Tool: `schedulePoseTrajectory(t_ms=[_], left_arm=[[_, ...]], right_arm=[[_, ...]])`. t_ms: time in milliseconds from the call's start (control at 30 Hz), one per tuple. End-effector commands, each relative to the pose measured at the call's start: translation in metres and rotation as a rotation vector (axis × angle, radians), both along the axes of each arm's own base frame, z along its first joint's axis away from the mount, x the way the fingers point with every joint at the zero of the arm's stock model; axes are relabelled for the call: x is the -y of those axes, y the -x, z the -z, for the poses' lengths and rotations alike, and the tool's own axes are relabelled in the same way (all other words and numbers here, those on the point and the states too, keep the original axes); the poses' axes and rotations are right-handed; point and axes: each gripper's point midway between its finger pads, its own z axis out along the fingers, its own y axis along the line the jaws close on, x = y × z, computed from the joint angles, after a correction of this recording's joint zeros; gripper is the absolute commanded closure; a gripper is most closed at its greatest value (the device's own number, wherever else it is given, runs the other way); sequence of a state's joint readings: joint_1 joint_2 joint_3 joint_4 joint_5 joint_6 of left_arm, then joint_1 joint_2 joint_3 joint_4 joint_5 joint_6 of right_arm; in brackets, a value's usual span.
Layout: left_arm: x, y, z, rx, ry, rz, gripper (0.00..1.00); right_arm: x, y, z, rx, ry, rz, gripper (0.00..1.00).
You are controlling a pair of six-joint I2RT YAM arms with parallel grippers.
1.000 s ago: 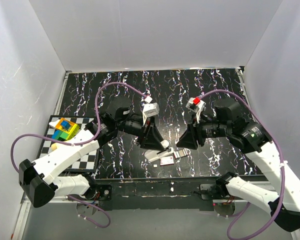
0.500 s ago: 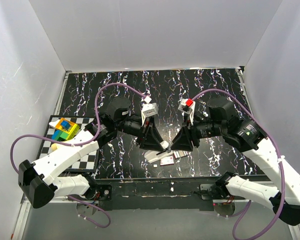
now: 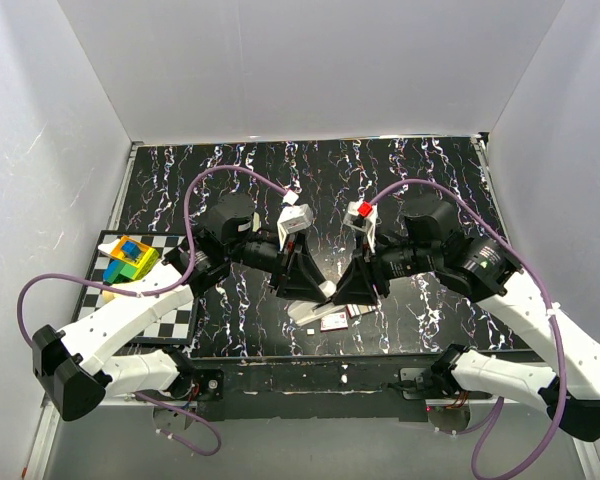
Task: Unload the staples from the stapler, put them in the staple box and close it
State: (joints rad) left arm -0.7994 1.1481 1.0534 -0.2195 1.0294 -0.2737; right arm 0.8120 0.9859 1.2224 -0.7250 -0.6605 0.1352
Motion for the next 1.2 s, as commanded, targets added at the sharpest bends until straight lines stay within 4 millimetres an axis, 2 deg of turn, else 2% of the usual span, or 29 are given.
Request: schedulePoseTrajectory(t_ms=[0,333,467,867,1167], left_arm=[[-0.004,0.005,-0.019,0.038,0.055,0.008,1.00],[-0.003,0.002,-0.025,0.036,0.074,-0.009,1.00],[-0.002,0.000,-0.033,0.038,0.099,-0.034,1.00],[-0.017,-0.015,-0.074,0.127,0.240,-0.249,1.00],[-0.023,-0.025,-0.082,0.139,0.266,-0.334,1.00]], right_arm=[[-0.009,0.001,-0.023,0.057,-0.068,-0.020,0.54],[-0.013,0.006,-0.019,0.056,-0.080,-0.032,0.69],[-0.011,0.008,-0.014,0.053,-0.081,-0.026,0.98],[0.005,0.027,0.016,0.009,-0.088,-0.014,0.99],[0.003,0.036,0.030,-0.042,-0.103,-0.044,0.99]])
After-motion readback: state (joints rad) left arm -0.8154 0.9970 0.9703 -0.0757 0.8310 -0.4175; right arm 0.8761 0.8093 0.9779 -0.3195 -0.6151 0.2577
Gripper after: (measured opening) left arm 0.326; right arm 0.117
